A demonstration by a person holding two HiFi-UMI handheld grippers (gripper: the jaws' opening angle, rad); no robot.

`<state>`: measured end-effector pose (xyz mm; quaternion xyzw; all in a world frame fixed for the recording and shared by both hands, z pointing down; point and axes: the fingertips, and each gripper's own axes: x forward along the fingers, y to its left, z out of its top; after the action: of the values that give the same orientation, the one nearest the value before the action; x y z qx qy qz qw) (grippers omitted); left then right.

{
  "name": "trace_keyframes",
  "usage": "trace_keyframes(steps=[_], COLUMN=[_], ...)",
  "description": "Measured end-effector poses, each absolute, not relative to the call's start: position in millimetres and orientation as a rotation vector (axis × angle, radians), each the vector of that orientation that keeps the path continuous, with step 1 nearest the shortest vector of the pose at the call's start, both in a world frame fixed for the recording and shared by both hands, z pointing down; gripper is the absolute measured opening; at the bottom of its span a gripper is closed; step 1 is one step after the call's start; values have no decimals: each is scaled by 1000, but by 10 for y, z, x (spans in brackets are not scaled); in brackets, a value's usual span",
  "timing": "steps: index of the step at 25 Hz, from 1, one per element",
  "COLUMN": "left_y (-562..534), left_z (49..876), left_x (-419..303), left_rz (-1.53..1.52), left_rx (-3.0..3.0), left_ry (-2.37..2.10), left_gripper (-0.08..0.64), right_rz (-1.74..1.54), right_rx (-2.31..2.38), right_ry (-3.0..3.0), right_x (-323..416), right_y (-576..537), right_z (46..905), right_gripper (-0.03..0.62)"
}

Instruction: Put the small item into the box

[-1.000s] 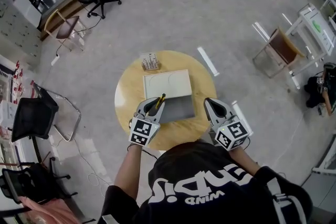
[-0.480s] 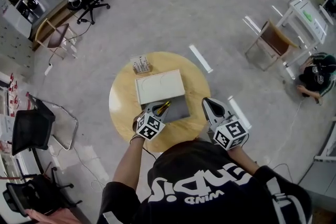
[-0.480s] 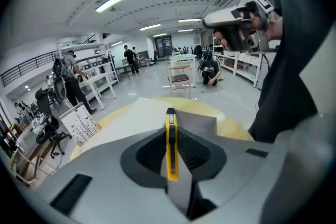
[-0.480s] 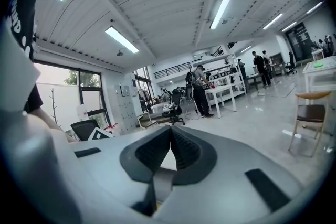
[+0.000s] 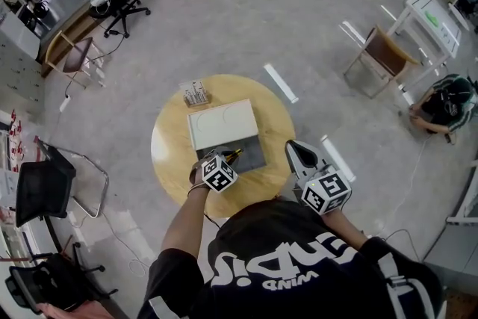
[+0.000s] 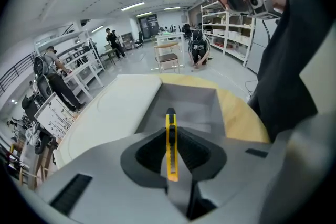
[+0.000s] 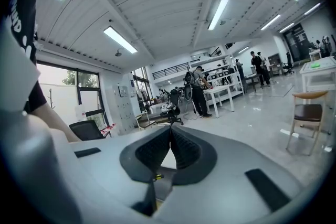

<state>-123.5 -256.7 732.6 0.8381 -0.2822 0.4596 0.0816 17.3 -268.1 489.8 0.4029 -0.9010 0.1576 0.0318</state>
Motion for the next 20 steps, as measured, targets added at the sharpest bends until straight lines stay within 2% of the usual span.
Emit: trace_keyframes(steps=[20], left_y=[-2488], left_z=[7704], left_x=[-1227], left_rz=[1530], left_rx=[2430], left_ry=[-742], left_gripper=[72], right_rz=[486], right_rx=[1294], right_ry=[-2734], right_x=[323], right_y=[-2619], right_z=[4912], right_gripper=[3])
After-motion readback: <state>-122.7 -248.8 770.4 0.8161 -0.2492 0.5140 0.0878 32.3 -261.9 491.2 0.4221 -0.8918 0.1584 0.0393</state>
